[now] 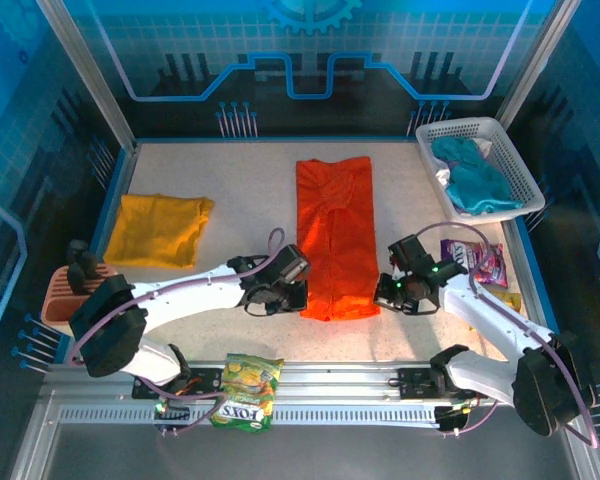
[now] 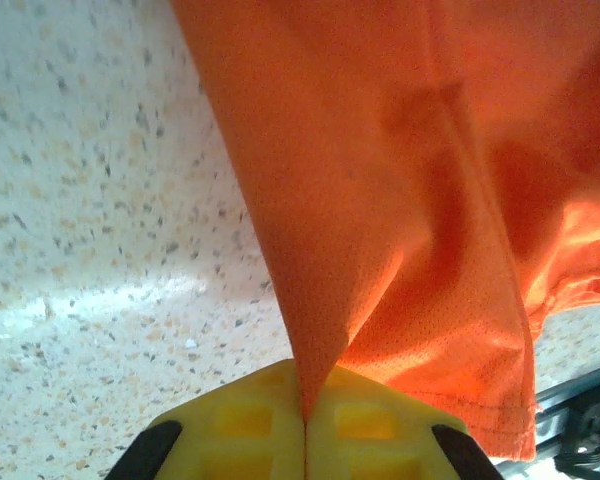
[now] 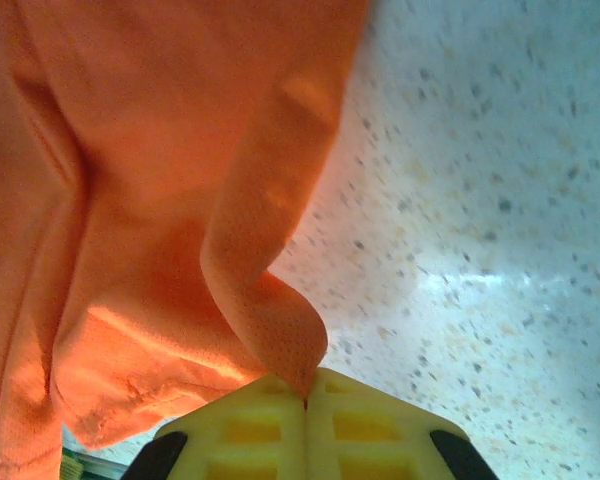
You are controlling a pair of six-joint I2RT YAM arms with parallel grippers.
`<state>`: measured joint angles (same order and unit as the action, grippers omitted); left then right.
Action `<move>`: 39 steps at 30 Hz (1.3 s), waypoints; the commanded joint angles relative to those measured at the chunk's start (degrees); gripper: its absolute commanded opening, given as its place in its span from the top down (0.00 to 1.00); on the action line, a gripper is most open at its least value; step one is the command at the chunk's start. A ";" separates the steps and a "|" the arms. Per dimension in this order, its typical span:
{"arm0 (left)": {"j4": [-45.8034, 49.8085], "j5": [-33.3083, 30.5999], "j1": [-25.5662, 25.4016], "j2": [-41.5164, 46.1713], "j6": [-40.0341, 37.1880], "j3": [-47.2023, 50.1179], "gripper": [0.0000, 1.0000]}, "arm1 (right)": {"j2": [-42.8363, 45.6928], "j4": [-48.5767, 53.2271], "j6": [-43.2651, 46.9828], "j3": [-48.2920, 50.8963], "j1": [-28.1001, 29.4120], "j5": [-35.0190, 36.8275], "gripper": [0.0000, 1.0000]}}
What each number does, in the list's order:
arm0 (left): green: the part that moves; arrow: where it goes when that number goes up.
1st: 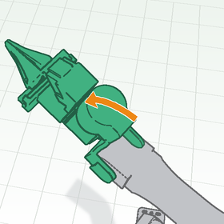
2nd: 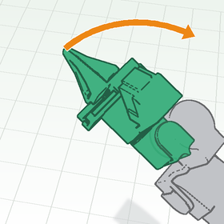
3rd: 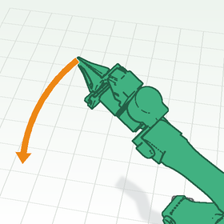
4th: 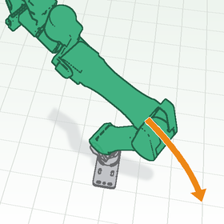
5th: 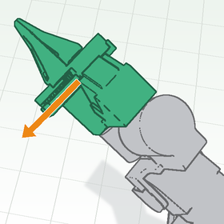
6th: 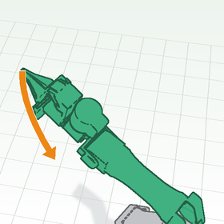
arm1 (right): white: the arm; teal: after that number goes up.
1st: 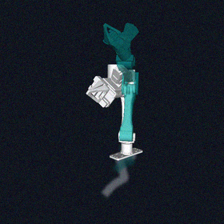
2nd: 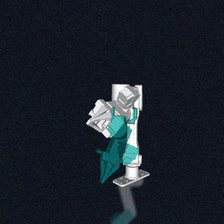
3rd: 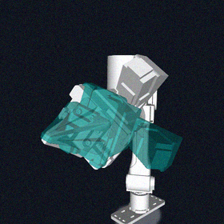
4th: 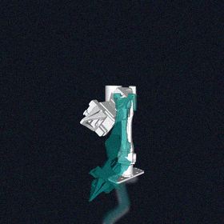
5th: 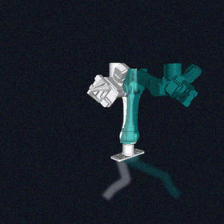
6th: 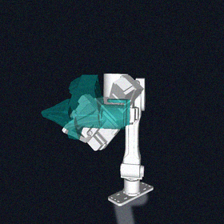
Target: Fold and stack the t-shirts
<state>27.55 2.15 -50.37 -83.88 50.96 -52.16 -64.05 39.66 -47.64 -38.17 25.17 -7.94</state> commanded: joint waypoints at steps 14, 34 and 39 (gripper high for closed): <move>7.07 -0.10 12.39 -8.11 -14.35 -19.69 0.92 | -13.68 -1.93 3.78 -19.28 -6.75 0.59 1.00; 10.85 4.94 22.18 -25.53 -21.54 -40.89 0.91 | -33.11 -5.36 7.60 -35.15 -14.36 -6.39 1.00; 9.29 6.99 24.06 -28.25 -22.13 -42.30 0.91 | -36.40 -5.70 7.82 -37.13 -15.44 -6.84 1.00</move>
<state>36.16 6.61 -27.40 -110.30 30.83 -92.55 -98.65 34.35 -40.84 -73.19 10.96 -13.15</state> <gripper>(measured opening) 0.092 0.044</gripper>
